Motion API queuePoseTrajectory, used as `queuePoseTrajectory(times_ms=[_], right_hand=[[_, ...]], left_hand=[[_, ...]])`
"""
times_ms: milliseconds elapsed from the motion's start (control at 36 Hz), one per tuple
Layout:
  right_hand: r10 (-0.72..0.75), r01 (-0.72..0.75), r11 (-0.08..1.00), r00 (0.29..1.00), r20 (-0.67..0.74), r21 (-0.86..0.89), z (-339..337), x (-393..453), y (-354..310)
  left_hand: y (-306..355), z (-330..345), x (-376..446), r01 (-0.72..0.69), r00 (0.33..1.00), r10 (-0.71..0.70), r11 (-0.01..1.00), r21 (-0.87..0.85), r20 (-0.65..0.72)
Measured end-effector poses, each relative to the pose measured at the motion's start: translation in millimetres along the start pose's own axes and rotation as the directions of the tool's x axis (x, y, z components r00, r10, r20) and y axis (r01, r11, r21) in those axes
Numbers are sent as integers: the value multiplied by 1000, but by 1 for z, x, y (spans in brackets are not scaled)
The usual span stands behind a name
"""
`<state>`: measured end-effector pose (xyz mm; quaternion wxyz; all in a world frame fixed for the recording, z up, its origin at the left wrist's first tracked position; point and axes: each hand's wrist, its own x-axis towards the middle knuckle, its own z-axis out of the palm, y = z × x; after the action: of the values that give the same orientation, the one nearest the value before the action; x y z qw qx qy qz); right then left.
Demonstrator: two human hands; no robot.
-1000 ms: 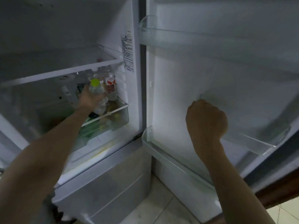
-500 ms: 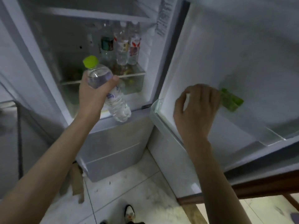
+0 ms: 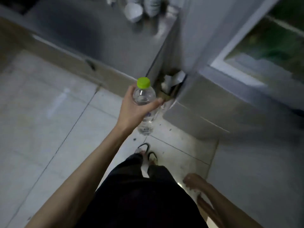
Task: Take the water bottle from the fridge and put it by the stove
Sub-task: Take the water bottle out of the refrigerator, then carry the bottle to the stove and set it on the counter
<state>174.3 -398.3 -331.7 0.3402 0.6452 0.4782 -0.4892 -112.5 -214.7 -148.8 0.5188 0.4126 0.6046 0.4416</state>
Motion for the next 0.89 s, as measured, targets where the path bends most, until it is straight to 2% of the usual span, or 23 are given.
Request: queuePoseTrajectory(times_ms=[56,83,139,278,361,444,556,639,722,889], right_hand=[[-46,75,975,989,137,-209,10,14,-21],[-79,125,949,983,163,-289,10,19,-33],[-59,119,930,982,177,-349,10,24,-60],[-87,91,974,996,29,-205,-7,32,-157],[-201,204,943,979,39,-263,-16,35,-246],[-321,331,922,944,79,-200,-16,38,-346],[-441,453,879,891,108,-150,-19,38,-468],[-493,497,856,868,63,-141,-27,43,-539],[-480,481,872,877,30,-87,-39,45,-579],[-284,285,958,958,-42,21,-74,58,-601]], left_hand=[[-28,-47,-22,61,980,-59,998,3,-190],[-41,-68,-34,89,958,-87,996,-5,-272],[-62,-104,-57,133,903,-130,991,-22,-410],[-96,-183,-111,195,717,-229,973,-126,-658],[-109,-227,-134,179,607,-249,968,-175,-755],[-123,-268,-143,163,515,-273,962,-220,-813],[-140,-326,-136,168,438,-302,953,-253,-847],[-145,-374,-109,190,454,-326,945,-267,-829],[-141,-421,-74,213,491,-329,943,-255,-807],[-110,-507,23,199,624,-303,953,-228,-721]])
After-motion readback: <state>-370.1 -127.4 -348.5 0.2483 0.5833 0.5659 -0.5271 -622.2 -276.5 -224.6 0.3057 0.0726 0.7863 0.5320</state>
